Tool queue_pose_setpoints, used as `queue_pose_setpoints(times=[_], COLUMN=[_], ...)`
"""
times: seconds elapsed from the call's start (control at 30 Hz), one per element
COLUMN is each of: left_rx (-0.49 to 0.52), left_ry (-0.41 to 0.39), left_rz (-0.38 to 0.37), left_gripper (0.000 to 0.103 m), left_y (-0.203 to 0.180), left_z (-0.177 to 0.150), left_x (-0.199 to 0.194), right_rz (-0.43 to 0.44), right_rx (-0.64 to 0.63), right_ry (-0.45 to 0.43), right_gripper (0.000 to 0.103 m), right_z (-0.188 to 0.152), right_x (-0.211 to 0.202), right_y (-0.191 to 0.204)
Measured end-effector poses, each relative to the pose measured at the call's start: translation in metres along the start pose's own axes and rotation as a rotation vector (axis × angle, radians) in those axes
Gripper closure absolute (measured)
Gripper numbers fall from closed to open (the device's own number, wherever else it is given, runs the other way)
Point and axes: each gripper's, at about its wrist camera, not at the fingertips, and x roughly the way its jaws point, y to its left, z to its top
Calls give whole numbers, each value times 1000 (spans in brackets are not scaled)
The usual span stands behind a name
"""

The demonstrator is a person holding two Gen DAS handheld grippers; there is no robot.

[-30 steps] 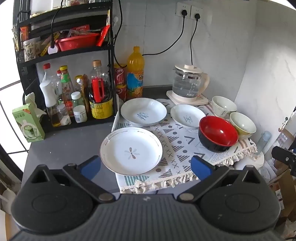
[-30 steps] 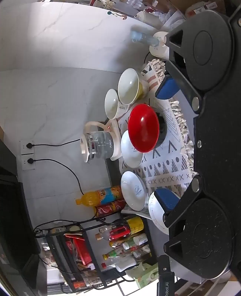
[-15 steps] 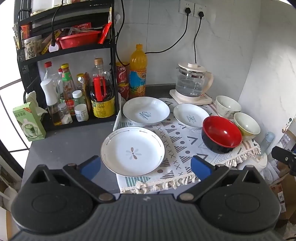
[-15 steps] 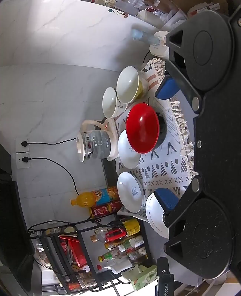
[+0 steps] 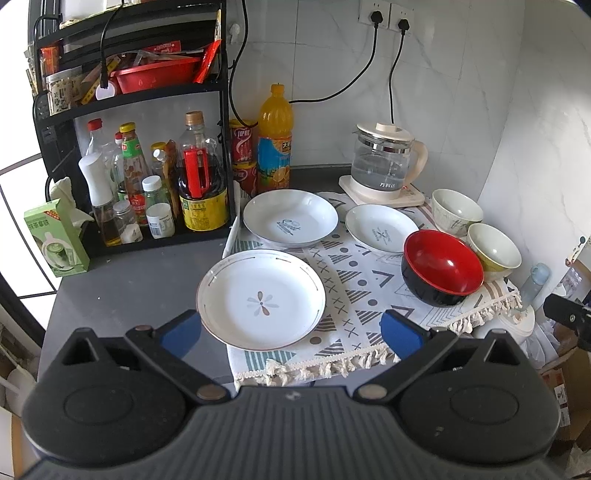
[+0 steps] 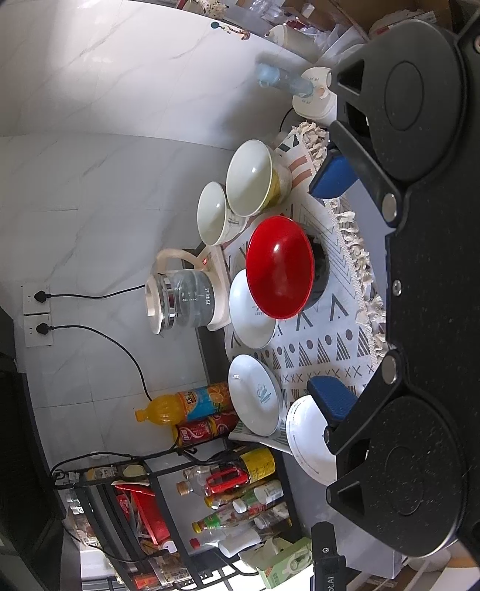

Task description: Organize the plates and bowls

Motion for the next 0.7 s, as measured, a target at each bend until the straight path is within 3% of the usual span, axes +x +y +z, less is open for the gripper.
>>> queue_pose_setpoints(times=[0.7], left_rx=[-4], left_ry=[-4], left_rz=[15], left_gripper=[0], left_y=[-5], left_z=[-3], left_x=[1], right_rz=[-10], right_rx=[8], right_ry=[-3], right_gripper=[0], right_z=[2], right_x=[-3], right_y=[-3])
